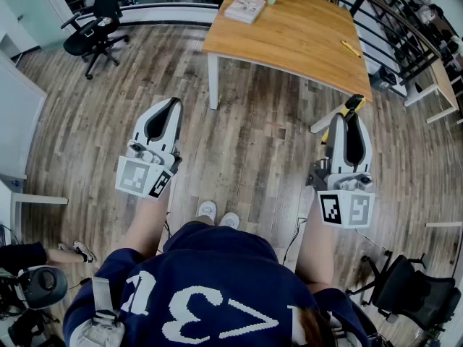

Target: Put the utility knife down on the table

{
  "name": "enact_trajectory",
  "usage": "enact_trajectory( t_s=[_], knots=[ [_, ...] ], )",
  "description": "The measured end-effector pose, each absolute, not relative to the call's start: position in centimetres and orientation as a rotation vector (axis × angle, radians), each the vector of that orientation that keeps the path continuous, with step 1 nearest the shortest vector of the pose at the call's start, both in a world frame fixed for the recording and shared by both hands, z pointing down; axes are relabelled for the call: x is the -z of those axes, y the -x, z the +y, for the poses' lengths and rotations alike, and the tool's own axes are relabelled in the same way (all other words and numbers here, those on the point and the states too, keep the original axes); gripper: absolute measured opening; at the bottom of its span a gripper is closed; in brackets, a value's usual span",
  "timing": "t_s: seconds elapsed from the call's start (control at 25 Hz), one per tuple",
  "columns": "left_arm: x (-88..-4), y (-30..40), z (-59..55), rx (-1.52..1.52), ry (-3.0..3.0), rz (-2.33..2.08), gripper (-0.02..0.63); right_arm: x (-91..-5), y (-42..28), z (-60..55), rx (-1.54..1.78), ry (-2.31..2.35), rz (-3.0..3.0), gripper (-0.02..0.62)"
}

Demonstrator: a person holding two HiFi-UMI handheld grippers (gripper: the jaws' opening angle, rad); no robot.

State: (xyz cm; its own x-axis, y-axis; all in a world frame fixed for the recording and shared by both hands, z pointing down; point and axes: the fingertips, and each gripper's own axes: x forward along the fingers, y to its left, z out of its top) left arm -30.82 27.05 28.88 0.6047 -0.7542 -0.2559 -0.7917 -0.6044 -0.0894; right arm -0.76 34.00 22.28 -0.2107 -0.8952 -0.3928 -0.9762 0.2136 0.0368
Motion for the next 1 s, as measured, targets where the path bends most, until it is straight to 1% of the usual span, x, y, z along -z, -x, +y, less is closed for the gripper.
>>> enact_trajectory(
  t_s=[0.24,0.64,1.0],
  knots=[
    [-28.7,28.8,27.9,-0.289,2.643,1.283,0.025,-22.1,-0.4,35.0,-0.427,1.761,2.233,0.126],
    [-28.6,25.8,28.0,-0.282,2.639,1.275,0.025,-22.6,-2.7,34.9,-0.361,1.705,2.236,0.127],
    [-29.1,22.9,22.4,-0.305,2.642,1.268,0.025,-22.7,-4.9,30.0,-0.376,1.691,2.233,0.127]
  ],
)
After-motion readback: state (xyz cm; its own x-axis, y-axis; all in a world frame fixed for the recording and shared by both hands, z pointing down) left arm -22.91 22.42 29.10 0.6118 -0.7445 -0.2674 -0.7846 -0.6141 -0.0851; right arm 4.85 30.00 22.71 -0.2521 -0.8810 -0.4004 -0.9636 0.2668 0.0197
